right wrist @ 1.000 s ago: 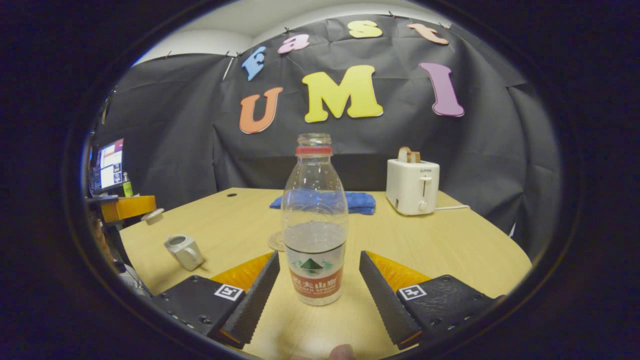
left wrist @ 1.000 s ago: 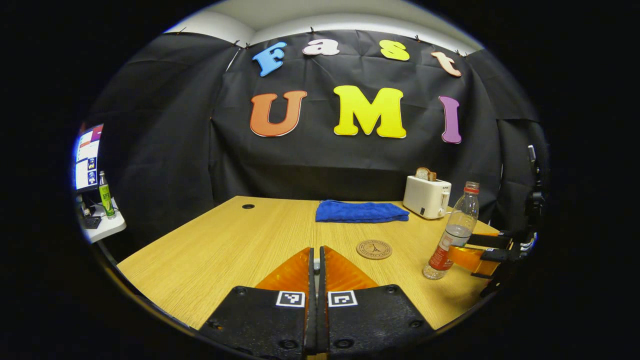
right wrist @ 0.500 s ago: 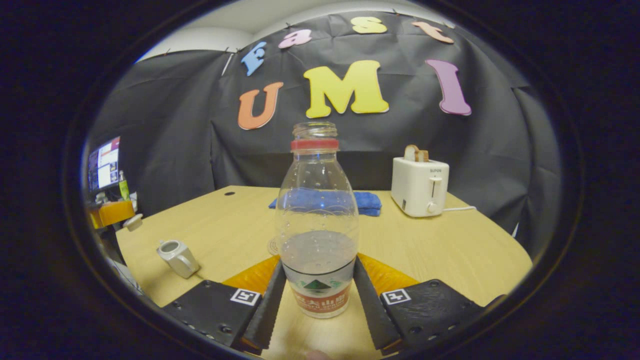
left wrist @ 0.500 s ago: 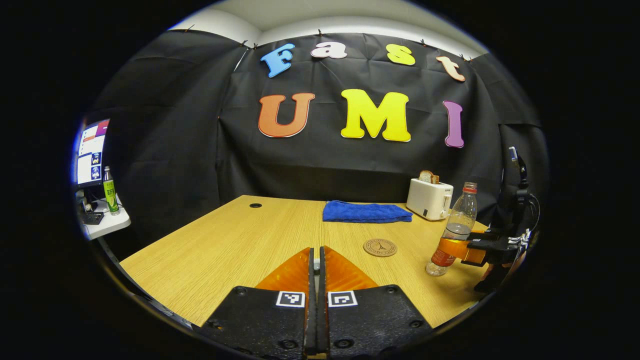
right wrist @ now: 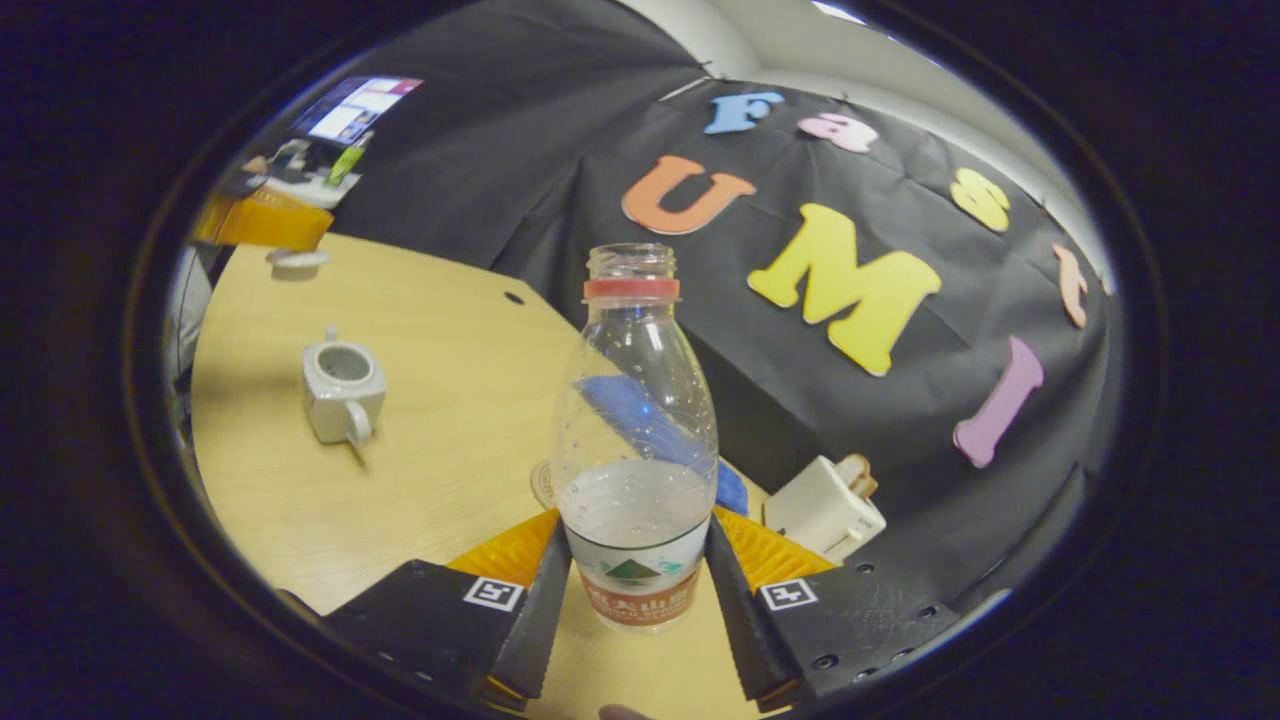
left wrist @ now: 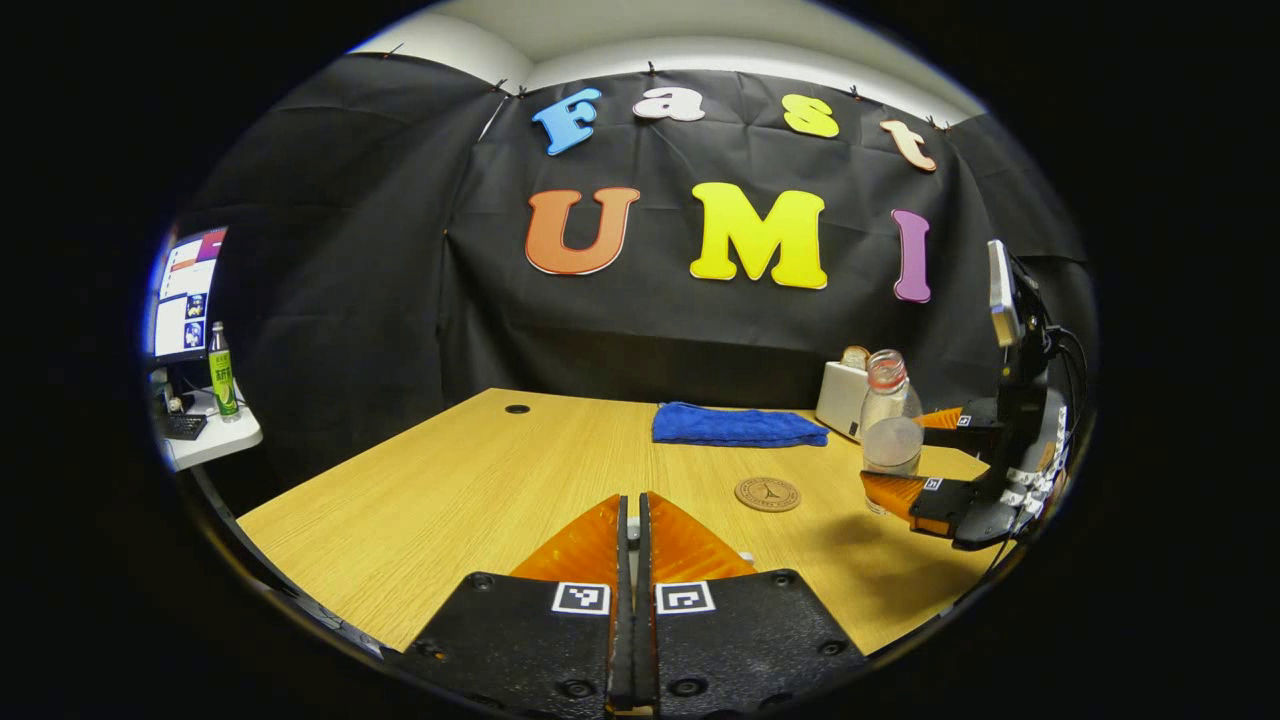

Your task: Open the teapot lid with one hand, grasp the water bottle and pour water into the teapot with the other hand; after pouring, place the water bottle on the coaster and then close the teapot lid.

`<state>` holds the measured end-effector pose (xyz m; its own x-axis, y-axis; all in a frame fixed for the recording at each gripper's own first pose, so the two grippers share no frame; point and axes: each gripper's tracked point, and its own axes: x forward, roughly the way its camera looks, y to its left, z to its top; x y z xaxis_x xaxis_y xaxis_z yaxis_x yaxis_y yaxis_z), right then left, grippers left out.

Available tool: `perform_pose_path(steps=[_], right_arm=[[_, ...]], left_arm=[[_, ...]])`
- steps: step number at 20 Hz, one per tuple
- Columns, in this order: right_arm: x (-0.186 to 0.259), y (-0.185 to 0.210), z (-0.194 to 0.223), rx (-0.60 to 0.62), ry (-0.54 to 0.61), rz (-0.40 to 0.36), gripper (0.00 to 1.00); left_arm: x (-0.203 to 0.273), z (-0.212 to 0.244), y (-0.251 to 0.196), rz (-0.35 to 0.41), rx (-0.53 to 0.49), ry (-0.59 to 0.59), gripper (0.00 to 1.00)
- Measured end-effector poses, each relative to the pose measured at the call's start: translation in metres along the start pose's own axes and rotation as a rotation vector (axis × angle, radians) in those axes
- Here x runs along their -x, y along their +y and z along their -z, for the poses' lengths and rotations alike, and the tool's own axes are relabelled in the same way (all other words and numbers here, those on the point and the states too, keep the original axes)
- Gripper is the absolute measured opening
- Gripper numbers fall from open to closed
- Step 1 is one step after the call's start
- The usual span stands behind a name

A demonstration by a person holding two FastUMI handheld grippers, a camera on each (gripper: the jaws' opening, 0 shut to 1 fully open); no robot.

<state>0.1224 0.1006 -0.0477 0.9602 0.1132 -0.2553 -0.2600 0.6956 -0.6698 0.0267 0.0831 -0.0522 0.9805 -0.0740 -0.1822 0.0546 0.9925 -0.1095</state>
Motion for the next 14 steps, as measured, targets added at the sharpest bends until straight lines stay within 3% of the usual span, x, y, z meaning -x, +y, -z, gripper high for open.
perform_pose_path(steps=[3,14], right_arm=[[-0.007,0.023,-0.011,0.156,-0.004,-0.021,0.70],[-0.024,0.043,-0.028,0.657,-0.083,0.070,0.70]], left_arm=[[0.000,0.001,0.011,-0.017,0.008,-0.005,0.03],[0.004,0.003,0.036,-0.035,0.010,-0.011,0.03]])
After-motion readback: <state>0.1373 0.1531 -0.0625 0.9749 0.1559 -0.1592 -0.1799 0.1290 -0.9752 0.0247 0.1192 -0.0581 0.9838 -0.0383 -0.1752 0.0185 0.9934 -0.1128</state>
